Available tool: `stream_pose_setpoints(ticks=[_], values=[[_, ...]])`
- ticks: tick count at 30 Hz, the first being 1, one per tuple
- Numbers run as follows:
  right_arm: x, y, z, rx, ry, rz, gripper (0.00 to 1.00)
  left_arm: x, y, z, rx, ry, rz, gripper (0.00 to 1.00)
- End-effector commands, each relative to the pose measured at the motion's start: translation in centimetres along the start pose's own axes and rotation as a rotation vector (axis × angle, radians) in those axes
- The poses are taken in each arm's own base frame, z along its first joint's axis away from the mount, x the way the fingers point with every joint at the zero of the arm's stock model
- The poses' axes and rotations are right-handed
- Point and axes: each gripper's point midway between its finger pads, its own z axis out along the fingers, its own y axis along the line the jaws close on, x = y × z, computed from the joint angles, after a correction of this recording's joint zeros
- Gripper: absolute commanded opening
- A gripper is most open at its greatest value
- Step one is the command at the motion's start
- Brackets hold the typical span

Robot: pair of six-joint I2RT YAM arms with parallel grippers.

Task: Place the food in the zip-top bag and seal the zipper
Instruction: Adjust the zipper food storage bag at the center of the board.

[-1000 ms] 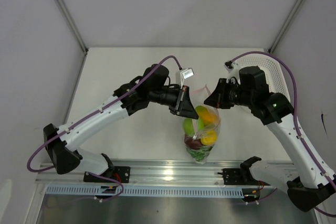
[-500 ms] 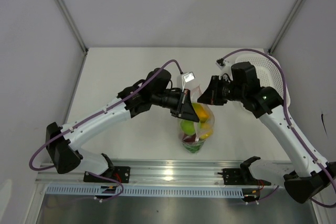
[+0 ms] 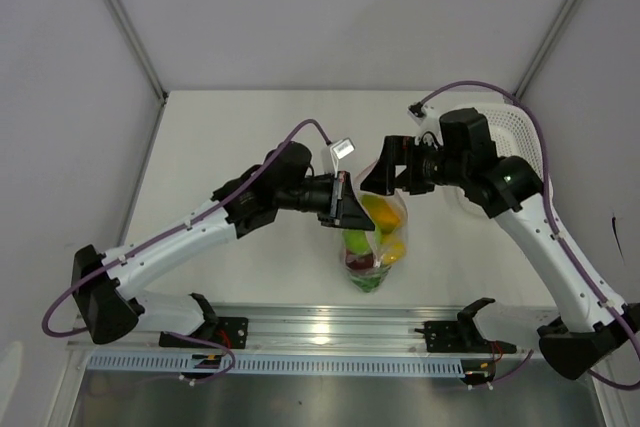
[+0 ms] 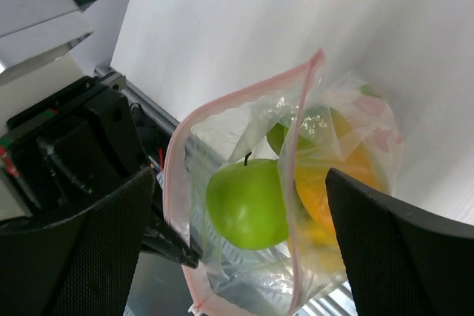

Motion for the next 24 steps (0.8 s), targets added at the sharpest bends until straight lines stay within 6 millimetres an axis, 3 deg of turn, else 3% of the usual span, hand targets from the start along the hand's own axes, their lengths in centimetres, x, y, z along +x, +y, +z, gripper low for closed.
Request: stream_pose_setpoints(ticks=[1,5,7,13,19,24], values=[[-1.2,0.7,-3.9,0.053,-0.095,-0.071,0.99,-1.5,-1.8,-1.2,0.028,-0.101,0.014,0.01],[-1.1,0.7,-6.9,0.089,-0.17,-0.1,0.99,-1.7,-1.8,-1.5,0.021,-0.122,0.009,0.01],[0.1,1.0,-7.8,0.061,-0.162,-0.108,1.0,-1.7,-1.8,-1.6,0.017,-0.129,0.005,0.01],[4.2,0.3,-8.7,0.024,-0.118,-0.15,0.99,-2.0,-1.9,-1.7,0.008,-0.137,-0.008,0.01],[5.7,0.1,-9.3,0.024,-0.095,-0.117,1.0,-2.0,-1.9,-1.7,0.012,-0.137,-0.016,0.01],[9.8,0.3,-8.3,-0.08,0.012,-0.076,0.99,-2.0,-1.7,-1.8,-0.005,-0.144,-0.034,0.01]])
